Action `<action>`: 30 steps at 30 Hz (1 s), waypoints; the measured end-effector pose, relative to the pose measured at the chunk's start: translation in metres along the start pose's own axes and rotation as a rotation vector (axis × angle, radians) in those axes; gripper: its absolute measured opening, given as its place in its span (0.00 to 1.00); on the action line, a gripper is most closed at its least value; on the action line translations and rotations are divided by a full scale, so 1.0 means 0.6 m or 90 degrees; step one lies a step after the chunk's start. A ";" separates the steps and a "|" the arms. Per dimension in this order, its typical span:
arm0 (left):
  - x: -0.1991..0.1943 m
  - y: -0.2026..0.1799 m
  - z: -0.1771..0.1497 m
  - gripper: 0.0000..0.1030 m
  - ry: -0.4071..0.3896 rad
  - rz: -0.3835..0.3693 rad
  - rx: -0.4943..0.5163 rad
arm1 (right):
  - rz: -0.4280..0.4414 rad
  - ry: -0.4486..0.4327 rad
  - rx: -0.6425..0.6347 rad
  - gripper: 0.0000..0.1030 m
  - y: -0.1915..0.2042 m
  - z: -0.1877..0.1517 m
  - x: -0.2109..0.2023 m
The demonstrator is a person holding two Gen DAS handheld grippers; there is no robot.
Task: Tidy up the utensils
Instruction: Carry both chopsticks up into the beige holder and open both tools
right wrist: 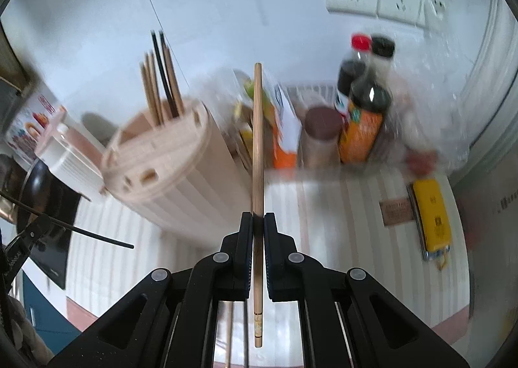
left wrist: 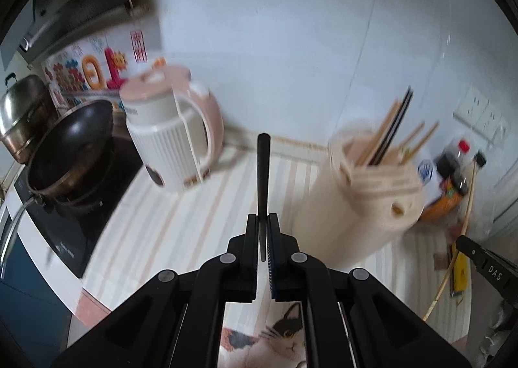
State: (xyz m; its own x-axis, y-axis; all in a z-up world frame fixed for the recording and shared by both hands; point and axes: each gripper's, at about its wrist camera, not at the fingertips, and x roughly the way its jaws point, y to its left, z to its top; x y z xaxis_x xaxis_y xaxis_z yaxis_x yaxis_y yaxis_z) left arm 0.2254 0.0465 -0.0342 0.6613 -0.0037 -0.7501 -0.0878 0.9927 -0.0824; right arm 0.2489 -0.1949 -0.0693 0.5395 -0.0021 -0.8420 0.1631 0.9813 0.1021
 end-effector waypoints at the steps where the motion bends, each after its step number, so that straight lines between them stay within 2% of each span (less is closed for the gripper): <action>1: -0.011 0.001 0.013 0.02 -0.009 -0.003 -0.004 | 0.007 -0.005 0.002 0.07 0.003 0.010 -0.006; 12: -0.121 -0.019 0.130 0.02 -0.093 -0.044 -0.007 | 0.085 -0.070 0.007 0.07 0.039 0.124 -0.078; 18: -0.156 -0.047 0.185 0.02 -0.109 -0.086 -0.003 | 0.113 -0.114 0.014 0.07 0.056 0.191 -0.098; 25: -0.123 -0.083 0.213 0.02 -0.081 -0.116 0.004 | 0.145 -0.196 0.044 0.07 0.073 0.265 -0.100; 30: -0.069 -0.105 0.227 0.02 -0.055 -0.125 0.000 | 0.158 -0.236 0.048 0.07 0.093 0.278 -0.064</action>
State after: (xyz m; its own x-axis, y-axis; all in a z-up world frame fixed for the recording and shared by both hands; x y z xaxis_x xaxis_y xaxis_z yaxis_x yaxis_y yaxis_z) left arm 0.3050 0.0008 0.0913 0.7276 -0.1872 -0.6599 0.0491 0.9738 -0.2221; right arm 0.3751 -0.1722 0.0570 0.8268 0.1498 -0.5422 0.0438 0.9438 0.3276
